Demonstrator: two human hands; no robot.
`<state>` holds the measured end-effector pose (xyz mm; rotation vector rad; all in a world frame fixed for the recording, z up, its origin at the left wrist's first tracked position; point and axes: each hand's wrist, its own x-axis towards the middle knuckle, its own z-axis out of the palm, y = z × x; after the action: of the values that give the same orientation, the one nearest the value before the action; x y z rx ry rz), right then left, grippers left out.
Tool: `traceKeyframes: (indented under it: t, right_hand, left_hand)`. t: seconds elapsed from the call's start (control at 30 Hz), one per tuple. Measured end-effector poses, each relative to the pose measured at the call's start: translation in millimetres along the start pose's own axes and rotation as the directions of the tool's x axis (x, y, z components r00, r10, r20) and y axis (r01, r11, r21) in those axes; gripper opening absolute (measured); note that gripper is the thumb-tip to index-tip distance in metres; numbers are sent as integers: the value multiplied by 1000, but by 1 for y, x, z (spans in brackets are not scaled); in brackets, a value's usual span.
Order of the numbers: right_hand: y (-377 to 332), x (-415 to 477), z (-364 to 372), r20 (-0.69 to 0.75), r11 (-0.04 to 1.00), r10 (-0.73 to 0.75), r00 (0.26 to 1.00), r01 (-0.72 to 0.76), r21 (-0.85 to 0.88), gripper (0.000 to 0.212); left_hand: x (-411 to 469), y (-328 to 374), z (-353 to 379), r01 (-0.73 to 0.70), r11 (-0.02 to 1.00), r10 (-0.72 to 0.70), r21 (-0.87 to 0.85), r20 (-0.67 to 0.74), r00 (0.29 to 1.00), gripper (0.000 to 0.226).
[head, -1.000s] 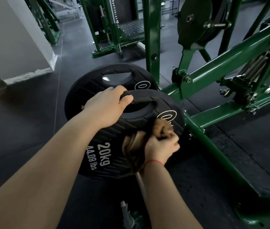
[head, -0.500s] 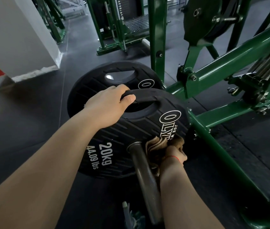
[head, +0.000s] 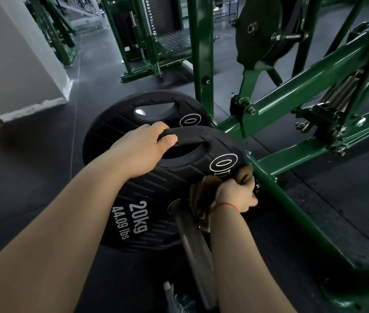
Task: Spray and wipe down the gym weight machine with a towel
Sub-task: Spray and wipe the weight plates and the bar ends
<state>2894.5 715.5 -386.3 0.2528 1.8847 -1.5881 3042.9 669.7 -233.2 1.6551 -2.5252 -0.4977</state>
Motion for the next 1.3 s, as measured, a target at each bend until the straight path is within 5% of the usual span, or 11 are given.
traceKeyframes:
  t: [0.13, 0.27, 0.43, 0.57, 0.7, 0.83, 0.93, 1.13, 1.23, 1.3]
  right_hand:
    - [-17, -49, 6, 72, 964, -263, 962, 258, 72, 66]
    - [-6, -109, 10, 119, 812, -584, 803, 575, 105, 69]
    - [26, -146, 12, 323, 676, -717, 618, 729, 106, 68]
    - [39, -136, 9, 373, 524, -805, 461, 848, 83, 55]
    - [41, -109, 0, 406, 263, -878, 253, 964, -31, 36]
    - [37, -90, -10, 435, 149, -880, 190, 981, -127, 32]
    - [38, -78, -17, 420, 185, -878, 231, 972, -148, 31]
    - [3, -40, -45, 62, 568, -823, 565, 818, 86, 30]
    - [-37, -20, -42, 136, 770, -636, 760, 636, 46, 38]
    - [-54, -12, -34, 247, 762, -606, 756, 641, -93, 44]
  left_hand:
    - [-4, 5, -4, 22, 999, -22, -26, 1, 1000, 41]
    - [-10, 5, -10, 89, 962, -79, -259, 51, 996, 61]
    - [-31, -34, -11, 39, 729, -112, -683, -62, 992, 57]
    - [-51, -74, -11, 128, 775, -194, -619, -40, 980, 50]
    - [-64, -92, -3, 178, 799, -182, -574, 51, 982, 38]
    - [-66, -90, 4, 134, 871, -149, -474, 4, 989, 42]
    - [-66, -85, 10, 98, 891, -137, -443, -57, 989, 32]
    - [-62, -81, 15, 89, 891, -145, -445, -94, 985, 32]
    - [-60, -78, 14, 76, 894, -130, -441, -92, 987, 29]
    - [-59, -75, 13, 77, 901, -125, -428, -85, 988, 26]
